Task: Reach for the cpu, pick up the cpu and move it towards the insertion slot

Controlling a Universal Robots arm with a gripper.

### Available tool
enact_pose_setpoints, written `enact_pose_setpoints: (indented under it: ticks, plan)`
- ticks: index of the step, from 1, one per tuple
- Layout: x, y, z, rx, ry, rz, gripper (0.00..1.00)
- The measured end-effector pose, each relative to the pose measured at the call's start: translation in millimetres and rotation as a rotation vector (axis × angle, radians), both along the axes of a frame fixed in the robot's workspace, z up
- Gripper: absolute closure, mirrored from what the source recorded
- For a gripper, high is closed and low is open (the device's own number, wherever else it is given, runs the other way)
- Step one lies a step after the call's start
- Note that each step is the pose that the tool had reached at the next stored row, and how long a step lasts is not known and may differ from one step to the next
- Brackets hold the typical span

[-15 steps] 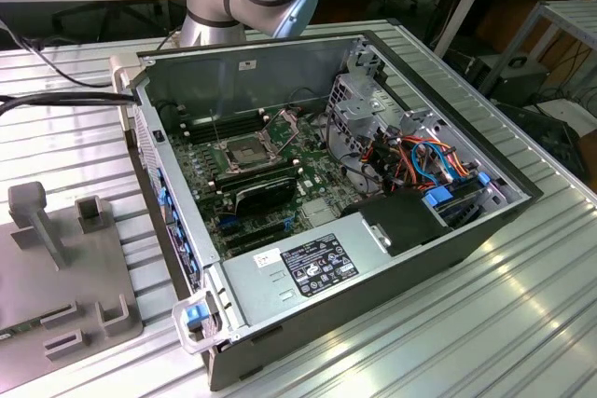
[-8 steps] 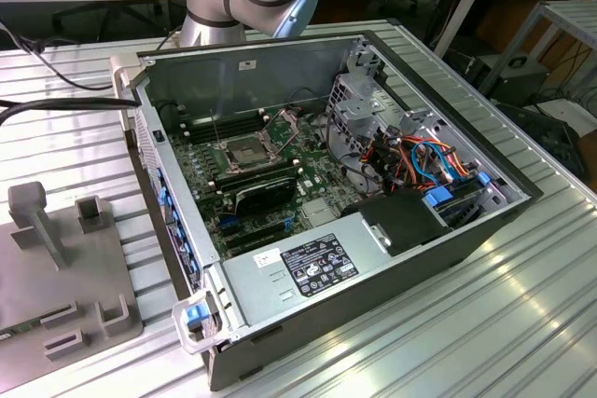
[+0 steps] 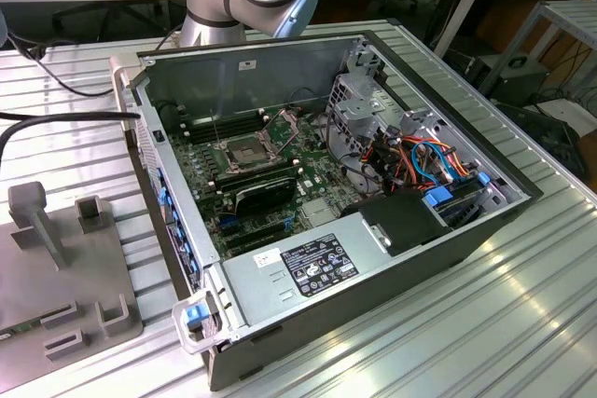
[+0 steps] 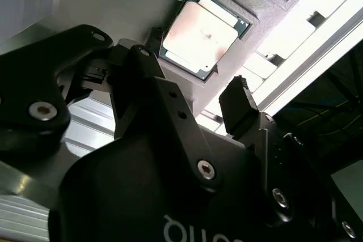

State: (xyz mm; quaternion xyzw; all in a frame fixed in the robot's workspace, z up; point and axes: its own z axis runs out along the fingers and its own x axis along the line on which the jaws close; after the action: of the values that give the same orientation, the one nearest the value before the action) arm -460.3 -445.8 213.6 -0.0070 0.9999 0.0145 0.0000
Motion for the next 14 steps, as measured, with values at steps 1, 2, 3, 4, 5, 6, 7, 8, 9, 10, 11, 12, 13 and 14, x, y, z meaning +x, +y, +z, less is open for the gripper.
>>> enact_pose_setpoints:
  ticks: [1, 2, 3, 4, 5, 6, 7, 8, 9, 10, 11, 12, 13, 14]
  plan:
    - [0.0, -0.2, -0.8, -0.0018, 0.0014, 0.0, 0.33]
    - [0.0, -0.5, -1.9, -0.006, 0.0038, 0.0, 0.33]
    - [0.1, -0.8, -2.8, -0.011, 0.0051, 0.0, 0.33]
    - [0.0, -0.7, -4.5, -0.0188, 0.0056, 0.0, 0.33]
    - [0.1, -0.7, -6.5, -0.0205, 0.0057, 0.0, 0.33]
    - [0.0, -0.7, -8.4, -0.0209, 0.0057, 0.0, 0.33]
    - [0.0, -0.8, -11.1, -0.021, 0.0057, 0.0, 0.33]
    - [-0.1, -1.0, -13.4, -0.021, 0.0057, -0.001, 0.33]
    - [-0.1, -1.1, -15.1, -0.0211, 0.0057, -0.003, 0.33]
    - [0.0, -1.4, -17.4, -0.0212, 0.0058, -0.008, 0.33]
    - [0.0, -1.6, -19.0, -0.0213, 0.0059, -0.012, 0.33]
    - [-0.1, -1.7, -20.3, -0.0213, 0.0059, -0.015, 0.33]
    - [-0.1, -1.9, -21.3, -0.0214, 0.0061, -0.019, 0.33]
    - [-0.1, -2.0, -21.6, -0.0215, 0.0062, -0.02, 0.33]
